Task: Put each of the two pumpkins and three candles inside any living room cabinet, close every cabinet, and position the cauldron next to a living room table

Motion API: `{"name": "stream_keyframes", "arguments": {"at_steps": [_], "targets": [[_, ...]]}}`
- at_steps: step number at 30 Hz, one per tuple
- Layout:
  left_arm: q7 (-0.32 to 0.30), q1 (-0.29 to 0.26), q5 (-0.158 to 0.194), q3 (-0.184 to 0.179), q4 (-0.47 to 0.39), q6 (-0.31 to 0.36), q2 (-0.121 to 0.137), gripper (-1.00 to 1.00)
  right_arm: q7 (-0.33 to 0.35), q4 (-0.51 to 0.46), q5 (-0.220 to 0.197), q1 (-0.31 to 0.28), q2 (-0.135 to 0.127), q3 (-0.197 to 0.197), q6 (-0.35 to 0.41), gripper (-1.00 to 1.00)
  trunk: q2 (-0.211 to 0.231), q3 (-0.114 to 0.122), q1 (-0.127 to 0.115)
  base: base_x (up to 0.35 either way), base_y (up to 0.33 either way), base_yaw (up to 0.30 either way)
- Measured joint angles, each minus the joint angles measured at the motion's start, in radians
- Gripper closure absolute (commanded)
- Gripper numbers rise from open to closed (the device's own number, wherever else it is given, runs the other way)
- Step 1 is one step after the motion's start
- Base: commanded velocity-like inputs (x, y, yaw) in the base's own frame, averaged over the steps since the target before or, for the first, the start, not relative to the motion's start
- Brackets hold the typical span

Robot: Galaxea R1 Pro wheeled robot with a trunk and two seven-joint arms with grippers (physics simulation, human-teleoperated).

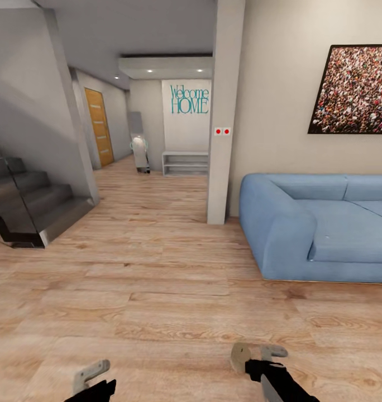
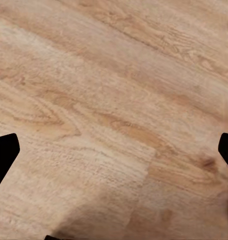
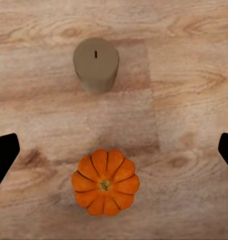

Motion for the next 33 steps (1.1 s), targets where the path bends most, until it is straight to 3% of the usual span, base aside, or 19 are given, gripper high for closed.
{"name": "stream_keyframes", "arguments": {"at_steps": [4,6,8,10,13,14,15,17,19,21,23,29,33], "targets": [[0.003,-0.001,0.005,0.005,-0.087,0.082,-0.004,-1.0,0.001,0.0,0.001,-0.023,-0.001,0.0,0.071,-1.0,0.0,0.0,0.0,0.0,0.0,0.0],[0.003,-0.019,0.009,0.007,-0.111,0.162,-0.013,-1.0,0.001,0.002,0.002,-0.043,-0.001,-0.001,0.105,-1.0,0.0,0.0,0.0,0.0,0.0,0.0],[0.008,-0.081,0.016,0.01,-0.126,0.301,-0.036,-1.0,0.003,0.006,0.001,-0.069,-0.001,-0.001,0.173,-1.0,0.0,0.0,0.0,0.0,0.0,0.0],[0.02,-0.118,0.017,0.015,-0.126,0.351,-0.047,-1.0,0.004,0.007,0.0,-0.081,0.0,-0.001,0.213,-1.0,0.0,0.0,0.0,0.0,0.0,0.0],[0.146,-0.249,0.022,0.023,-0.048,0.407,-0.073,-1.0,0.006,0.012,-0.008,-0.123,0.0,-0.001,0.309,-1.0,0.0,0.0,0.0,0.0,0.0,0.0],[0.225,-0.357,0.051,0.023,0.084,0.42,-0.085,-1.0,0.006,0.033,-0.022,-0.157,0.0,-0.002,0.363,-1.0,0.0,0.0,0.0,0.0,0.0,0.0],[0.248,-0.438,0.09,0.023,0.195,0.422,-0.089,-1.0,0.005,0.058,-0.033,-0.181,0.0,-0.002,0.39,-1.0,0.0,0.0,0.0,0.0,0.0,0.0],[0.276,-0.637,0.245,0.024,0.519,0.424,-0.093,-1.0,0.005,0.136,-0.065,-0.239,-0.001,-0.002,0.424,-1.0,0.0,0.0,0.0,0.0,0.0,0.0],[0.284,-0.732,0.355,0.02,0.631,0.424,-0.097,-1.0,0.007,0.168,-0.08,-0.261,-0.002,-0.002,0.43,-1.0,0.0,0.0,0.0,0.0,0.0,0.0],[0.288,-0.76,0.389,0.015,0.625,0.423,-0.099,-1.0,0.01,0.177,-0.084,-0.267,-0.001,-0.002,0.43,-1.0,0.0,0.0,0.0,0.0,0.0,0.0],[0.291,-0.769,0.399,0.004,0.603,0.421,-0.099,-1.0,0.014,0.181,-0.086,-0.269,-0.001,-0.002,0.43,-1.0,0.0,0.0,0.0,0.0,0.0,0.0],[0.297,-0.777,0.407,-0.013,0.553,0.417,-0.099,-1.0,0.02,0.182,-0.082,-0.271,-0.001,0.0,0.428,-1.0,-0.028,-0.012,0.015,0.0,0.0,0.0],[0.338,-0.778,0.408,-0.016,0.522,0.409,-0.101,-1.0,0.023,0.182,-0.082,-0.271,-0.002,-0.001,0.42,-1.0,-0.056,-0.025,0.031,0.0,0.0,0.0]]}}
